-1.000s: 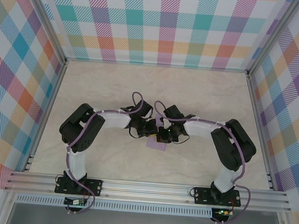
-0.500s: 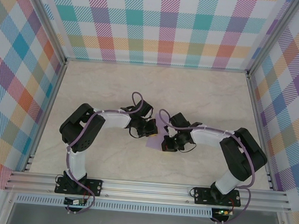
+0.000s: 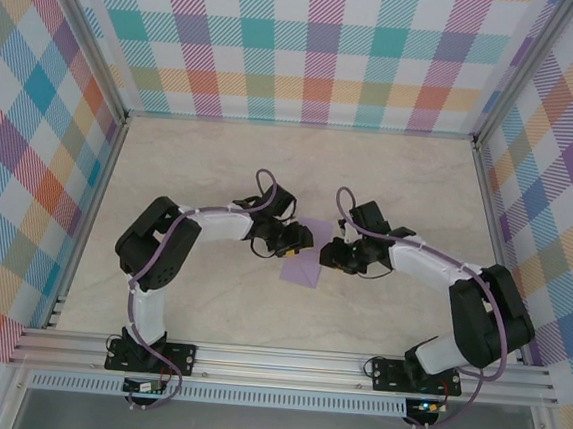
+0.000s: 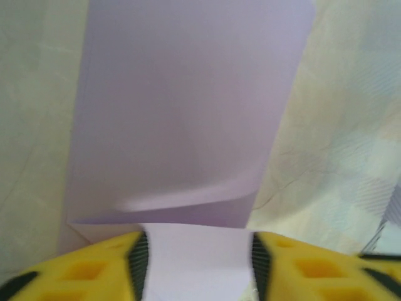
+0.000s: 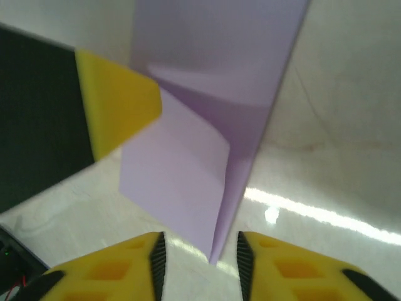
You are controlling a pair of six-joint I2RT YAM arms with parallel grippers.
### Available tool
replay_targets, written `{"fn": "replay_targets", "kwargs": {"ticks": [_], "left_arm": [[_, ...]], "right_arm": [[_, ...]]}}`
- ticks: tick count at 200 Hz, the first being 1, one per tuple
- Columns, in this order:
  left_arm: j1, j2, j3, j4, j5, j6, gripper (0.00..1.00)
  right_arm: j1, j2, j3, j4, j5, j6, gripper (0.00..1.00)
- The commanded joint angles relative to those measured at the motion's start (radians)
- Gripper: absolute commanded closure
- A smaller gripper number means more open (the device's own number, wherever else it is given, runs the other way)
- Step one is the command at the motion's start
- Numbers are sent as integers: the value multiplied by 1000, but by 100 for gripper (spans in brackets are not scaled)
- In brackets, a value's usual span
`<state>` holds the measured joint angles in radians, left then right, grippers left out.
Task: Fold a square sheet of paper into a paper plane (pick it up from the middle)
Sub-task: Fold the triangle a second time at the center of the table, then turn over the paper at the center of the table.
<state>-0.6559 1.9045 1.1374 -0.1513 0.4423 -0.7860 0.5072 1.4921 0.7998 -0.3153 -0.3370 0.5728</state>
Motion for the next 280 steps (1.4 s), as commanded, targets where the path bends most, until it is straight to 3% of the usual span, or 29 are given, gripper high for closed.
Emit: {"fn": "replay_targets", "kwargs": {"ticks": [1, 31, 65, 102, 123, 177, 229, 280], "left_arm": [[9, -111, -16, -1, -57, -37, 41], [10, -172, -121, 37, -119, -81, 30], [10, -176, -213, 145, -69, -144, 28], [10, -165, -259, 246, -2, -175, 31], [10, -151, -265, 281, 35, -177, 35], [10, -110, -225, 283, 78, -155, 52], [10, -51, -194, 333, 134, -171, 53], [10, -18, -185, 382, 147, -207, 66]], "right_arm": [[-35, 54, 29, 96, -42, 46, 55], [-67, 147, 73, 109, -120, -1, 55], [-68, 220, 99, 121, -227, -59, 64], [-77, 245, 92, 126, -216, -68, 90], [-91, 236, 79, 137, -187, -56, 96], [-111, 218, 62, 153, -172, -36, 98], [-113, 210, 55, 160, -178, -27, 97], [-114, 199, 41, 167, -191, -20, 87]]}}
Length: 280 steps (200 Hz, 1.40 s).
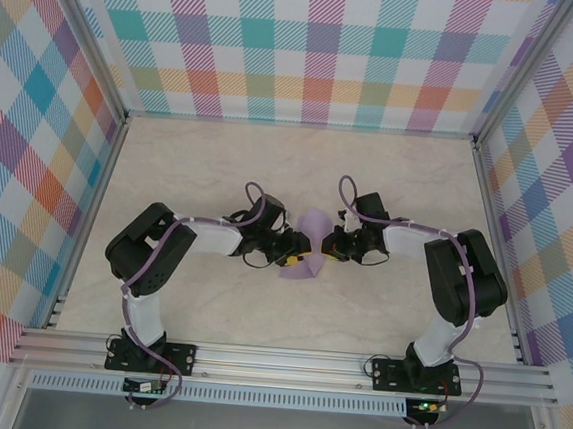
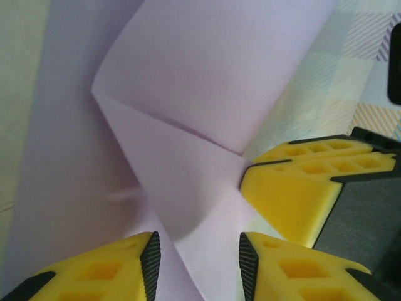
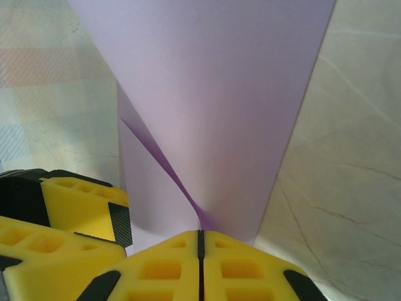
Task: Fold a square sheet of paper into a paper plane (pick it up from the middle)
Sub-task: Turn over the paper at the center of the table.
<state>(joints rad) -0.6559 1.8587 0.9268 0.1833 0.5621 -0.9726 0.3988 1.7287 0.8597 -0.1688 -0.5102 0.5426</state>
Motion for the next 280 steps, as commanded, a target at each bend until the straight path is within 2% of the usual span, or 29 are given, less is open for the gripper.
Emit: {"fn": "replay_targets", "kwargs": {"ticks": [1, 15, 40, 75, 96, 118, 155, 173, 184, 204, 231, 251, 280], "left_arm": [[11, 28, 26, 48, 27, -21, 66], [10, 37, 29, 60, 33, -23, 72], [10, 37, 32, 64, 21, -2, 81], [10, 13, 49, 2, -13, 97, 94], [10, -43, 102, -170, -64, 222, 97], [10, -120, 208, -468, -154, 382, 98], [10, -202, 440, -956, -468, 563, 98], [9, -210, 533, -1105, -647, 606, 98], [5, -209, 577, -1171, -762, 625, 98], [-3, -183, 626, -1248, -969, 639, 98], [-23, -110, 647, -1301, -1190, 625, 98], [-47, -28, 652, -1314, -1300, 584, 98], [-89, 120, 665, -1292, -1348, 547, 98]], "right_arm": [[-6, -38, -19, 20, -18, 10, 87], [-8, -54, -23, 15, -11, 15, 81], [-18, -118, -39, -12, 46, 33, 62], [-24, -258, -52, -118, 243, 61, 38], [-26, -351, -59, -192, 387, 82, 28], [-27, -442, -59, -255, 487, 90, 21], [-28, -528, -51, -322, 563, 86, 6], [-28, -551, -50, -335, 584, 82, 0], [-28, -561, -50, -340, 598, 83, 0], [-28, -567, -51, -352, 620, 87, 0], [-28, -562, -54, -365, 644, 105, 0], [-28, -568, -59, -369, 656, 115, 0], [-28, -567, -57, -376, 666, 124, 0]]}}
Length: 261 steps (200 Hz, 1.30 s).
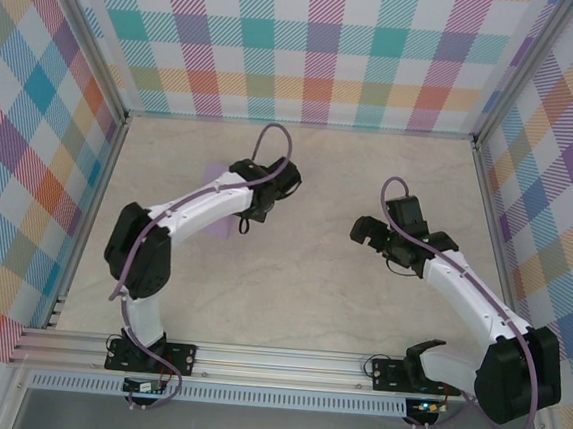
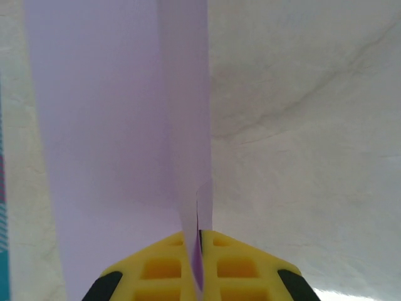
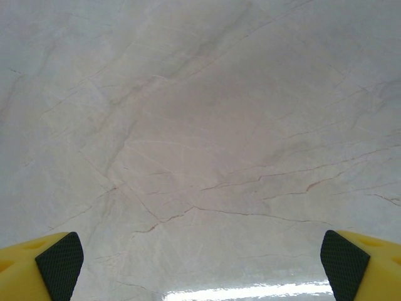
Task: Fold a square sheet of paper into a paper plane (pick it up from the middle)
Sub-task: Turn over the paper at the center of the table.
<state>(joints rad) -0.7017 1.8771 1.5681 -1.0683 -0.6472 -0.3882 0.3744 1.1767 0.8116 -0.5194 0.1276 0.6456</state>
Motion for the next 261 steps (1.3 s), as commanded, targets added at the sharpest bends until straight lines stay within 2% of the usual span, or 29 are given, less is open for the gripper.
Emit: {"fn": "replay_targets", "kwargs": {"ticks": [1, 46, 77, 105, 149, 182, 198, 225, 249, 261], "left_arm": [[-44, 106, 25, -38, -138, -37, 98], [-108, 262, 59, 50, -21, -69, 96], [-145, 282, 63, 91, 76, -88, 92], [-150, 280, 46, 143, 194, -84, 84], [-151, 234, 60, 174, 298, -74, 62], [-144, 87, 63, 247, 547, -82, 41], [-124, 2, 42, 305, 655, -102, 29], [-37, -120, -46, 376, 729, -163, 18], [90, -213, -185, 437, 745, -237, 11], [162, -248, -256, 451, 749, -268, 8]], "right_arm": [[-3, -15, -8, -25, 28, 20, 0], [-6, -14, -2, -45, 47, 26, 0], [-5, -14, -3, -54, 53, 34, 0], [-5, -1, -1, -50, 47, 40, 0], [-6, 9, 6, -50, 33, 51, 0], [-7, 6, 22, -52, 21, 52, 0], [-7, 19, 35, -38, -17, 42, 0], [-6, 66, 57, 29, -150, 17, 2], [8, 146, 87, 136, -332, 17, 14], [45, 198, 121, 161, -365, 18, 19]]}}
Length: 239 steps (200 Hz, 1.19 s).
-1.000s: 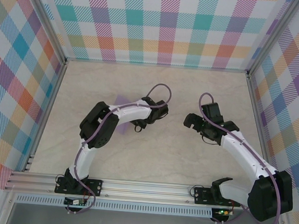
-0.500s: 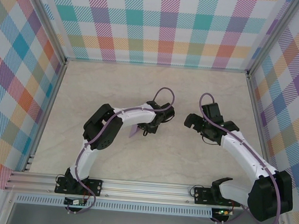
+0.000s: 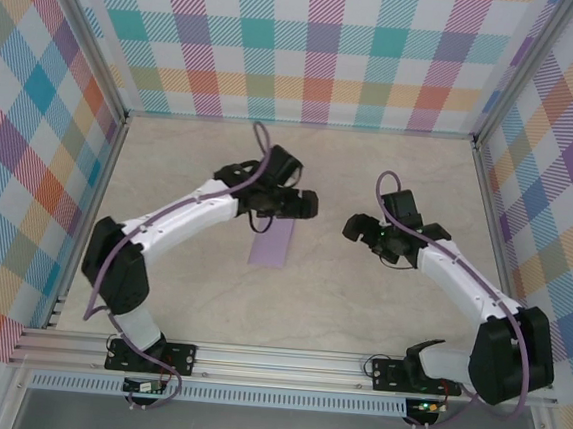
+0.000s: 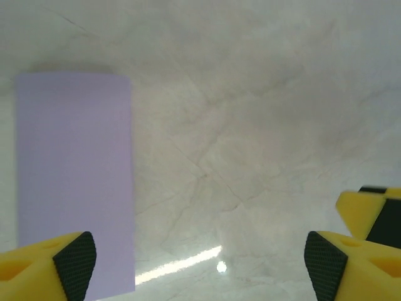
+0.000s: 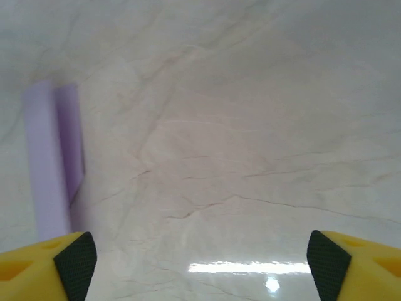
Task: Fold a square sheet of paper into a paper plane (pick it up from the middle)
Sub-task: Turn over the paper at the center of the table, then move the paper to the center of the table.
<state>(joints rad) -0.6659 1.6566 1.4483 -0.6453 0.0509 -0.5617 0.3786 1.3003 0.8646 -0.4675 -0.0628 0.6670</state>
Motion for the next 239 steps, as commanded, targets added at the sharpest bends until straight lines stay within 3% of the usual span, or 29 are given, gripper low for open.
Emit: {"fn": "replay_targets", "kwargs": {"ticks": [1, 15, 57, 97, 134, 172, 239], "left_arm": [[130, -30, -143, 29, 50, -96, 8], [200, -69, -222, 44, 36, -113, 0], [357, -165, -402, 51, -1, -161, 0], [444, -232, -506, 73, 12, -197, 0], [463, -248, -521, 73, 26, -192, 0], [463, -232, -524, 101, 58, -194, 0], [458, -196, -535, 195, 217, -150, 4]], "right_arm": [[46, 78, 71, 109, -176, -3, 19], [119, 149, 126, 120, -177, -12, 23], [328, 406, 310, 164, -183, 30, 38], [435, 635, 519, 129, -175, 48, 57], [454, 777, 626, 71, -177, 19, 58], [457, 860, 699, -26, -238, -134, 59], [451, 766, 516, -142, -242, -487, 58]]}}
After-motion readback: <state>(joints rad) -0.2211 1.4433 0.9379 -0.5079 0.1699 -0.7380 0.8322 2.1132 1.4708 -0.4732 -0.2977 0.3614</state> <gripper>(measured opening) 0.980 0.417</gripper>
